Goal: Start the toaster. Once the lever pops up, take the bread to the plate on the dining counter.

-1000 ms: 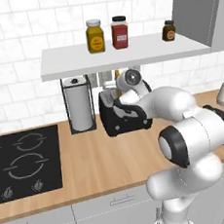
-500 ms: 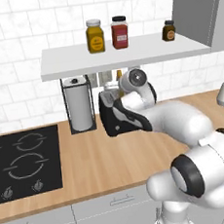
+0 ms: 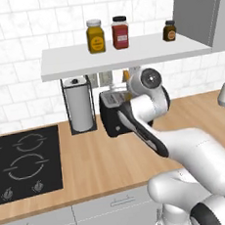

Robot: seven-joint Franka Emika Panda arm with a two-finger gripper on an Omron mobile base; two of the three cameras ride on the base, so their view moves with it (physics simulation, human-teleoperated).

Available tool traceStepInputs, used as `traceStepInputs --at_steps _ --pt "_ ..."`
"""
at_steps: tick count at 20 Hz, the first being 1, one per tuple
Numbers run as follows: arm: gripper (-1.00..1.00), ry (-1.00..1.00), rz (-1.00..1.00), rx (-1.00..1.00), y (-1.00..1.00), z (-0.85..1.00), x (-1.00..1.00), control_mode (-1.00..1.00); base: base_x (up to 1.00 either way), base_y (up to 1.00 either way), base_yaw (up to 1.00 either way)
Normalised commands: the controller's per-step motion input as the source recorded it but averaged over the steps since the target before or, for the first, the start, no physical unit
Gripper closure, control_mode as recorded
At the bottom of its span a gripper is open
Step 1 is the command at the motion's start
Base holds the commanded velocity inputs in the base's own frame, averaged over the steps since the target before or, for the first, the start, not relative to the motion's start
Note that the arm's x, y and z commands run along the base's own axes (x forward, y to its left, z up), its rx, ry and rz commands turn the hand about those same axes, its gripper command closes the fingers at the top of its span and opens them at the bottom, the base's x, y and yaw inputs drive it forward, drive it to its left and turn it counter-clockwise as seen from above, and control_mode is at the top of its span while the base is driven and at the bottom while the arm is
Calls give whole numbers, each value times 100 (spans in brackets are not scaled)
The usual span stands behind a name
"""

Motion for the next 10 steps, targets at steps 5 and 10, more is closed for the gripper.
traceStepInputs --at_steps 5,10 --pt "100 0 0 1 0 14 -100 -100 0 0 0" --pt "100 3 1 2 0 15 -100 -100 0 0 0"
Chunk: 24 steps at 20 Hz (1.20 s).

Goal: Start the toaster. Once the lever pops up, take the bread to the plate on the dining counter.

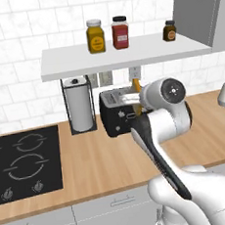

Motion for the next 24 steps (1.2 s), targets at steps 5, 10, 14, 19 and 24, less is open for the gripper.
traceStepInputs --at_steps 5,10,14,19,24 --pt "100 8 4 0 0 14 -86 -100 0 0 0" --pt "100 3 7 0 0 13 -76 -100 0 0 0" --pt "100 0 14 -1 0 6 -52 -100 0 0 0" --pt "100 0 6 0 0 0 -6 -100 0 0 0" --pt "100 0 0 0 0 0 0 -100 0 0 0"
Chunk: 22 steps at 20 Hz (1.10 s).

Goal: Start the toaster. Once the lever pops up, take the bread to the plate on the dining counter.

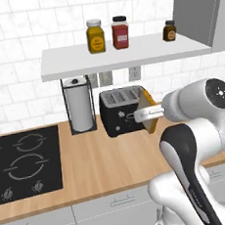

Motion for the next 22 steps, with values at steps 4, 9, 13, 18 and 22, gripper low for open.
traceStepInputs --at_steps 4,9,13,18,22 --pt "100 0 0 0 0 0 0 -100 0 0 0" --pt "100 0 0 0 0 0 -7 100 -36 0 0" --pt "100 0 0 0 0 0 0 100 -80 -14 30" --pt "100 0 0 0 0 0 0 100 -44 -5 65" --pt "100 0 0 0 0 0 0 100 -17 0 90"
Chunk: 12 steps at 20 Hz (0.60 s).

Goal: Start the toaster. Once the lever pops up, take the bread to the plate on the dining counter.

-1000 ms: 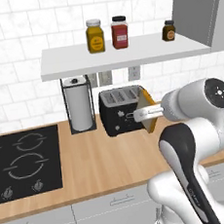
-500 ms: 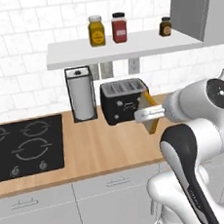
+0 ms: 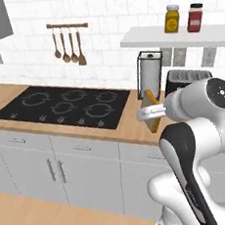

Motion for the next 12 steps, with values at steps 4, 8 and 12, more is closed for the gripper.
traceStepInputs --at_steps 4,8,12 --pt "100 0 0 0 0 0 0 100 -16 0 100" --pt "100 0 0 0 0 0 0 100 -12 0 100" --pt "100 0 0 0 0 0 0 100 0 0 100"
